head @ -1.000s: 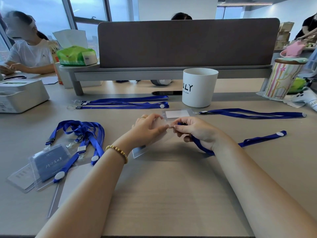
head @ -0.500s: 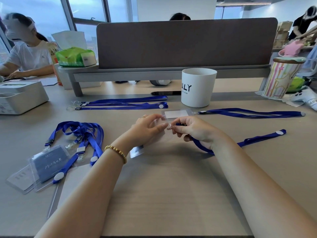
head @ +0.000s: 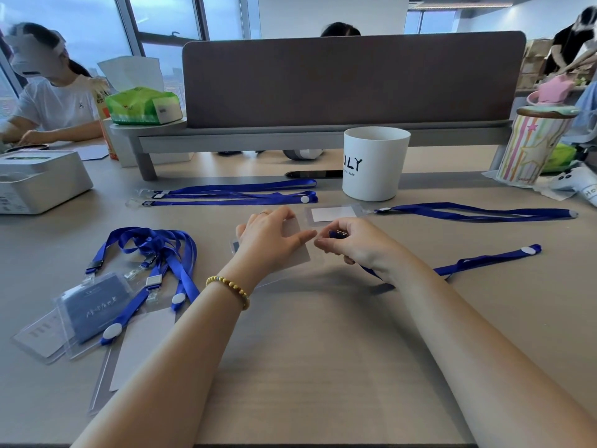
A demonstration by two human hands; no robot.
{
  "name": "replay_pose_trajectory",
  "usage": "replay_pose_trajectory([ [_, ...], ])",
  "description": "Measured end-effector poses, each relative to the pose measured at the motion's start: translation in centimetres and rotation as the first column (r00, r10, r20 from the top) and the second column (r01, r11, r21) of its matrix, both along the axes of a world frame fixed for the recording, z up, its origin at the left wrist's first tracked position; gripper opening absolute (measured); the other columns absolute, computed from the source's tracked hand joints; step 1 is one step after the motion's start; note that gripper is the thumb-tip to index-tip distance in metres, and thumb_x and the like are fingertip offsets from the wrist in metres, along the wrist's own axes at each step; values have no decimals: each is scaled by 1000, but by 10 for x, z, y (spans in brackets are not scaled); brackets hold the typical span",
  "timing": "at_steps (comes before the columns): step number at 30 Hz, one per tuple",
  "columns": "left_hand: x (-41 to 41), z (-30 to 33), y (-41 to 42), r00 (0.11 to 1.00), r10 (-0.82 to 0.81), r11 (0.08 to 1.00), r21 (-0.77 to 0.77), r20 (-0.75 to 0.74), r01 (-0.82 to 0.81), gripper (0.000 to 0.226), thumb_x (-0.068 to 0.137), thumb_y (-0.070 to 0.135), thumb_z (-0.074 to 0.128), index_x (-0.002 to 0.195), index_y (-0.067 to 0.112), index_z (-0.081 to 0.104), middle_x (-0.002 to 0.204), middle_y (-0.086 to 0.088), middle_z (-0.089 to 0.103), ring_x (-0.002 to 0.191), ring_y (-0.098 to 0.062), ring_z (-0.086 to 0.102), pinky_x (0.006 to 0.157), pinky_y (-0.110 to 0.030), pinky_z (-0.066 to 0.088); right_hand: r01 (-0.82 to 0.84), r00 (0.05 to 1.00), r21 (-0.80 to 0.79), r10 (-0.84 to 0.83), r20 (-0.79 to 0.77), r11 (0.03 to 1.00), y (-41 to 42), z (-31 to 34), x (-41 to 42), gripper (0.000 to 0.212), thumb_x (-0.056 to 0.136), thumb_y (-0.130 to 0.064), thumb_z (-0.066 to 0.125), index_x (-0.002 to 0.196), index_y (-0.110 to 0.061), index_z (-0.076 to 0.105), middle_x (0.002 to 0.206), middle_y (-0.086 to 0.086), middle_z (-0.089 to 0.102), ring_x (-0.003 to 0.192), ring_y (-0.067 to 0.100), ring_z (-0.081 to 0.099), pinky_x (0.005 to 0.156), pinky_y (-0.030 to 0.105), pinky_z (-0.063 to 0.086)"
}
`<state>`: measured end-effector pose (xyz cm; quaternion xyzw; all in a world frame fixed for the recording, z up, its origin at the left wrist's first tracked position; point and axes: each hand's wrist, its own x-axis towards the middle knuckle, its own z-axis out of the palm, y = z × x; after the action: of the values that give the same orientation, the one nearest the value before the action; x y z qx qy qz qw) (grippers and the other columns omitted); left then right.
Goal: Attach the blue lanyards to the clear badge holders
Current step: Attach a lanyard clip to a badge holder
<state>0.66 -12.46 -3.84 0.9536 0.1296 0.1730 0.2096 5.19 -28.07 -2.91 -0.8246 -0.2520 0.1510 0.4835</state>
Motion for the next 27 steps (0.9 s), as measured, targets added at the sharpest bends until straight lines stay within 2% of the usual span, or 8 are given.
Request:
replay_pose_trajectory([
  [3, 1, -1, 0, 1000, -9, 999, -31, -14, 9, 48, 82, 56, 52, 114, 22, 47, 117, -4, 55, 111, -25, 45, 98, -41, 30, 25, 999, -12, -25, 22, 1000, 1, -1, 0, 14, 88, -28, 64, 96, -17, 65, 74, -7, 60, 63, 3, 48, 60, 18, 34],
  [6, 1, -1, 3, 998, -45, 993, -112, -37, 41, 49, 80, 56, 55, 115, 22, 48, 118, -4, 57, 107, -24, 50, 101, -43, 36, 49, 998, -11, -48, 43, 999, 0, -1, 1, 16, 89, -24, 62, 101, -14, 66, 83, -4, 63, 69, 1, 52, 58, 13, 38],
  [9, -2, 0, 2, 995, -94, 996, 2, 37, 94, 50, 81, 51, 58, 124, 26, 47, 122, 0, 52, 113, -20, 48, 103, -39, 32, 63, 997, 18, -64, 48, 998, -3, -1, 3, 17, 89, -18, 62, 102, -10, 68, 85, -2, 63, 68, -1, 53, 49, 0, 38],
  [12, -4, 3, -4, 961, -251, 967, -11, 112, 254, 42, 80, 38, 65, 118, 23, 54, 116, 0, 50, 103, -14, 47, 92, -29, 43, 39, 997, 6, -39, 61, 999, -3, 0, 2, 13, 89, -15, 61, 99, -11, 68, 77, -9, 61, 56, -10, 56, 46, -2, 35],
  [15, -3, 7, -3, 955, -292, 950, -98, 58, 296, 24, 81, 31, 66, 101, 20, 60, 100, 4, 50, 90, -12, 48, 79, -23, 44, 29, 996, -7, -28, 81, 1000, 0, -1, 1, 7, 88, -15, 63, 92, -17, 68, 75, -10, 63, 55, -6, 56, 48, 3, 39],
  [18, -3, 9, 0, 953, -300, 945, -149, -31, 293, 13, 83, 27, 64, 96, 24, 62, 101, 3, 49, 94, -12, 47, 85, -26, 43, 50, 996, 12, -51, 77, 999, 2, -3, 1, 4, 86, -14, 65, 86, -18, 66, 74, -7, 65, 60, 2, 52, 50, 10, 41],
  [23, -3, 9, 1, 938, -315, 947, -109, -146, 301, 14, 86, 28, 61, 99, 27, 64, 108, 5, 46, 100, -13, 44, 94, -29, 41, 26, 996, 6, -26, 83, 1000, 5, -5, -1, 6, 87, -11, 63, 93, -11, 67, 71, -5, 63, 61, 7, 54, 49, 6, 45],
  [27, -6, 13, 2, 926, -329, 941, -144, -183, 306, 22, 88, 25, 59, 107, 17, 66, 96, 5, 54, 86, -9, 49, 80, -21, 39, -1, 998, 45, -2, 61, 999, 7, -6, -2, 9, 88, -9, 62, 95, -7, 66, 72, -3, 63, 59, 6, 55, 50, 6, 47],
])
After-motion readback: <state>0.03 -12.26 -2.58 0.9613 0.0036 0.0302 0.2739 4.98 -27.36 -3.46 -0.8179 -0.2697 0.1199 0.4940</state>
